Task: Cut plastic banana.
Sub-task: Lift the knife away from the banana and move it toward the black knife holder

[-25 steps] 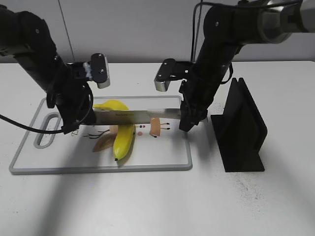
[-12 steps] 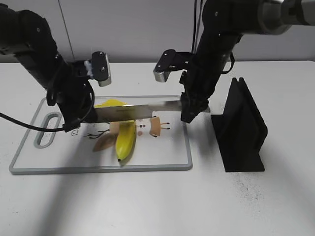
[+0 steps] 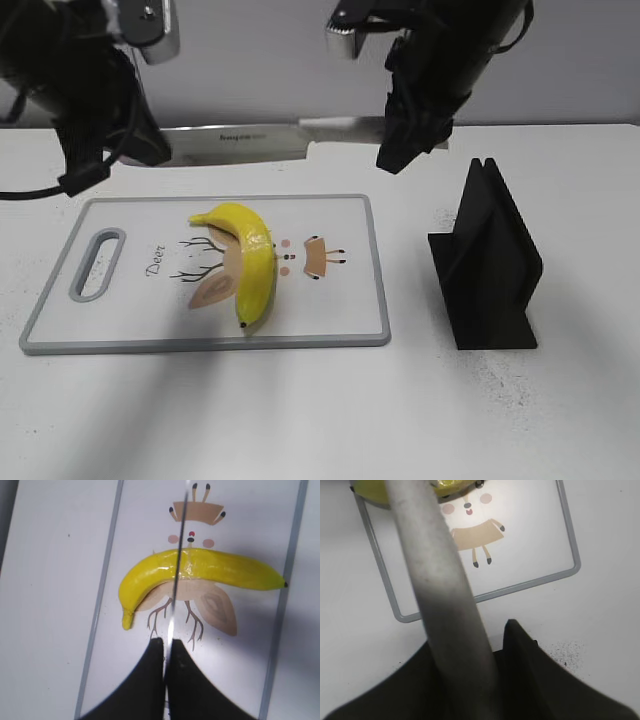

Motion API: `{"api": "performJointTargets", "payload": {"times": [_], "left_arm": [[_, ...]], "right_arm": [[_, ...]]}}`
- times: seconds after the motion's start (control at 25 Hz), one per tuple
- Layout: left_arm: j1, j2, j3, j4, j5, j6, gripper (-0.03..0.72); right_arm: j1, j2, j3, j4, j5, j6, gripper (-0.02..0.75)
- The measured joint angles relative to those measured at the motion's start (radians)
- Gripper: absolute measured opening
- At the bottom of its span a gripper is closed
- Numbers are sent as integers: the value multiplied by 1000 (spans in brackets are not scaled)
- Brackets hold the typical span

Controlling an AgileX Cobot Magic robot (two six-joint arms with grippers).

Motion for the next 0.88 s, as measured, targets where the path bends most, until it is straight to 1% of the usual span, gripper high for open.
{"api": "performJointTargets", "payload": {"times": [0.16, 0.44, 0.52, 0.56, 0.6, 0.64, 0.72, 0.84, 0.88], "left_arm": [[0, -56, 0, -5, 20, -1, -14], [0, -58, 2, -7, 23, -4, -14], [0, -58, 2, -9, 23, -7, 0], [0, -58, 2, -9, 21, -8, 23], [0, -58, 2, -5, 19, -11, 54], [2, -58, 2, 1, 19, -12, 108], [4, -58, 2, 7, 19, -14, 244], [4, -58, 2, 5, 13, -15, 504], [4, -58, 2, 0, 6, -15, 557]], "right_arm": [[2, -40, -2, 14, 3, -42, 251], [2, -40, -2, 16, 3, -68, 246], [2, -40, -2, 16, 3, -81, 243], [2, -40, -2, 16, 3, -86, 239], [1, -40, -2, 16, 5, -86, 236], [0, -40, -2, 11, 5, -87, 231], [-3, -40, -2, 3, 7, -90, 225], [-4, -40, -2, 1, 8, -103, 206], [-5, -40, -2, 1, 9, -104, 202]]}}
